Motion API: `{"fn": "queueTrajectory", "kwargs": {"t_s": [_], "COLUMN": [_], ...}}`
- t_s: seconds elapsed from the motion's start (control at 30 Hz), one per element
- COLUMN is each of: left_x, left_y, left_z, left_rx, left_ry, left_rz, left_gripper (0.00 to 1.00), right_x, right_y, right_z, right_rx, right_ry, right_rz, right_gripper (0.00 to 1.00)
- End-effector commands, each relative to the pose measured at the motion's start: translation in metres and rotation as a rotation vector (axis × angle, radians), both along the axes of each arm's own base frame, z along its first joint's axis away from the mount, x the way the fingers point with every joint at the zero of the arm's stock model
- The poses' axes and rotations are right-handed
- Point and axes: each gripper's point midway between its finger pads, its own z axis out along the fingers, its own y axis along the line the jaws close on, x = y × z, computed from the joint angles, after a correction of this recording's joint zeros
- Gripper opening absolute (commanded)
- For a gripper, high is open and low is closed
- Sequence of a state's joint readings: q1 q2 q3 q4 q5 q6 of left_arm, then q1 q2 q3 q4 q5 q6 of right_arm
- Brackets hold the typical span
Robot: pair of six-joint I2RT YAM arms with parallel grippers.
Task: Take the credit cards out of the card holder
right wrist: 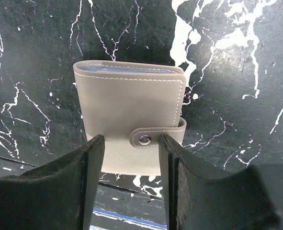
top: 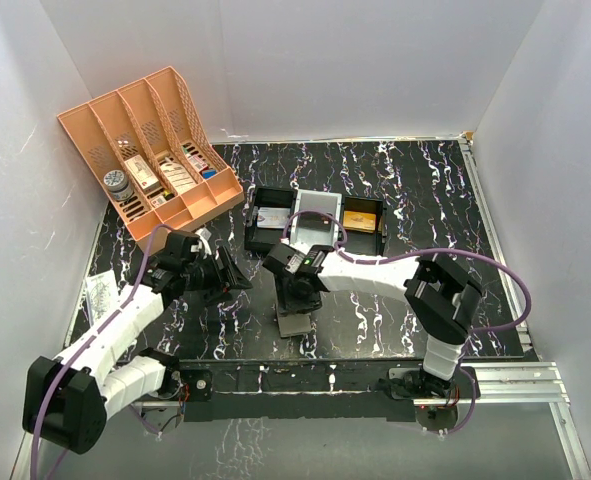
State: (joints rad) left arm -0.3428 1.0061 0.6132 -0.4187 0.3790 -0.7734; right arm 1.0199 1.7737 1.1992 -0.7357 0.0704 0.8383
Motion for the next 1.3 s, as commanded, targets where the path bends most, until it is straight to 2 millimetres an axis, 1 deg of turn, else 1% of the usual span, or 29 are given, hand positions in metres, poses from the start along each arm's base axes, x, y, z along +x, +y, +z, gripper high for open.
{"fn": "queueTrajectory", "kwargs": {"t_s": [0.0,0.1,0.17,0.23,0.37,0.47,0.53,0.57,0.73,0.8,0.93,1.03,1.07,1.13,1.27], "left_x": [0.003,-0.001,-0.004,-0.007,-0.01,-0.012,-0.014,-0.014,-0.018,-0.019,-0.019,-0.023,-0.025,-0.03,-0.035], "left_y": [-0.007,-0.007,-0.01,-0.017,-0.023,-0.028,-0.032,-0.035,-0.044,-0.047,-0.059,-0.065,-0.065,-0.067,-0.062], "left_z": [0.007,-0.005,-0.01,-0.009,-0.01,-0.012,-0.013,-0.013,-0.019,-0.022,-0.027,-0.036,-0.039,-0.046,-0.059], "left_rx": [-0.029,-0.015,-0.025,-0.062,-0.083,-0.09,-0.085,-0.08,-0.026,-0.007,0.003,0.054,0.08,0.129,0.214], "left_ry": [-0.006,0.016,0.044,0.052,0.047,0.053,0.053,0.05,0.062,0.058,0.049,0.076,0.083,0.095,0.125], "left_rz": [-0.025,-0.053,-0.077,-0.107,-0.12,-0.129,-0.141,-0.149,-0.18,-0.177,-0.193,-0.221,-0.229,-0.246,-0.252], "left_gripper": [0.65,0.67,0.67,0.67,0.68,0.68,0.67,0.67,0.65,0.64,0.63,0.63,0.63,0.63,0.63], "right_x": [0.01,0.01,0.009,0.007,0.006,0.005,0.005,0.005,0.003,0.003,0.002,0.004,0.004,0.006,0.008], "right_y": [-0.001,-0.001,0.0,-0.003,-0.006,-0.006,-0.006,-0.005,-0.002,0.002,0.008,0.014,0.015,0.017,0.014], "right_z": [-0.006,-0.01,-0.013,-0.016,-0.02,-0.023,-0.024,-0.025,-0.026,-0.024,-0.018,-0.013,-0.014,-0.003,0.002], "right_rx": [-0.045,-0.05,-0.048,-0.055,-0.057,-0.054,-0.051,-0.045,-0.005,0.027,0.098,0.145,0.151,0.181,0.193], "right_ry": [-0.047,-0.043,-0.035,-0.03,-0.029,-0.025,-0.023,-0.018,0.0,0.006,0.011,0.007,0.007,-0.008,-0.015], "right_rz": [0.001,0.002,0.003,-0.004,-0.018,-0.019,-0.018,-0.039,-0.05,-0.053,-0.06,-0.059,-0.058,-0.061,-0.072], "right_gripper": [0.45,0.38,0.36,0.33,0.32,0.26,0.18,0.17,0.15,0.11,0.08,0.06,0.04,0.01,0.01]}}
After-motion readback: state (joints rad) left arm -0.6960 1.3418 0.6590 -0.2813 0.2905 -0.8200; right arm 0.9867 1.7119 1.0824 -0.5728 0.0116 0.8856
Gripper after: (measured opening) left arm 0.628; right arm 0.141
